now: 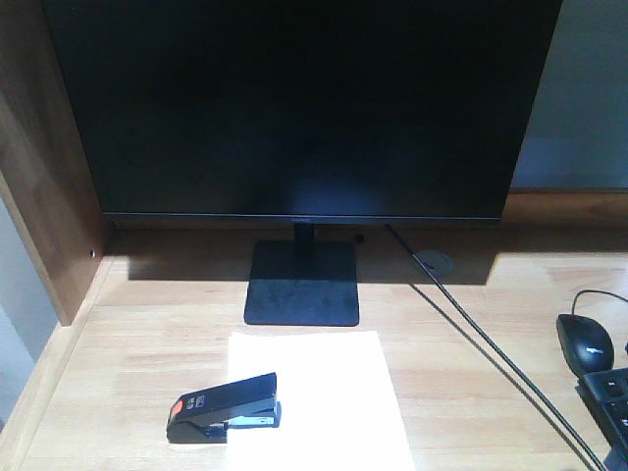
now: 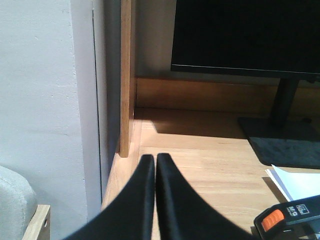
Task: Grab stapler and paper to desk for stapling
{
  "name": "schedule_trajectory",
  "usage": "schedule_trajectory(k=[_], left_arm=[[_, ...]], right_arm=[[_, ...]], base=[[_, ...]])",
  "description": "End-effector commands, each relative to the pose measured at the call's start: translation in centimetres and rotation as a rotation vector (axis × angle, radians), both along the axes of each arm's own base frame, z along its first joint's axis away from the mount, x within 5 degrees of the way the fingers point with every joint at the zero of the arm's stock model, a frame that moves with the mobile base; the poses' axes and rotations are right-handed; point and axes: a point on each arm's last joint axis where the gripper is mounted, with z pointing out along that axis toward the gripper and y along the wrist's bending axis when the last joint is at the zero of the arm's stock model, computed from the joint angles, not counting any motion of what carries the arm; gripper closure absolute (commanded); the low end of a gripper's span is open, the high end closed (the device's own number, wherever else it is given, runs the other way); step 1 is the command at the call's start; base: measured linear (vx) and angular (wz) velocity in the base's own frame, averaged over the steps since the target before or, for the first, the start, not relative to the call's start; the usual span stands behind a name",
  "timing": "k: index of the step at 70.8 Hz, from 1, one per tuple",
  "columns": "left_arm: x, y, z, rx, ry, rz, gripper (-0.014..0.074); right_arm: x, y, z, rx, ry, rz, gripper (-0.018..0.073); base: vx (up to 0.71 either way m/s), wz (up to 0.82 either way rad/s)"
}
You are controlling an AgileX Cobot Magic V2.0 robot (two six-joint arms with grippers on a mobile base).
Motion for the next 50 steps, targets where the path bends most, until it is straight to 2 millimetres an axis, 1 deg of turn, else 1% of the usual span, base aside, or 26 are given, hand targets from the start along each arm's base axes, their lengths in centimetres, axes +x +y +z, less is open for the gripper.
schedule_trajectory(k=[1,30,50], left_arm=[[0.07,0.00,-0.22,-0.017,-0.054,0.002,0.0603],[0.07,0.00,-0.22,-0.017,-0.054,0.002,0.0603],[0.07,0.00,-0.22,-0.017,-0.054,0.002,0.0603]], right_arm=[[0.09,-0.17,0.93,-0.037,-0.033,-0.016,0.0569],[0.11,-0.30,0.96,-0.050,-0.038,-0.029,0.0569],[0.14,-0.47,1.00,0.027,-0.030,-0.055,0.0569]], base=[[0.00,0.00],[0.00,0.00],[0.00,0.00]])
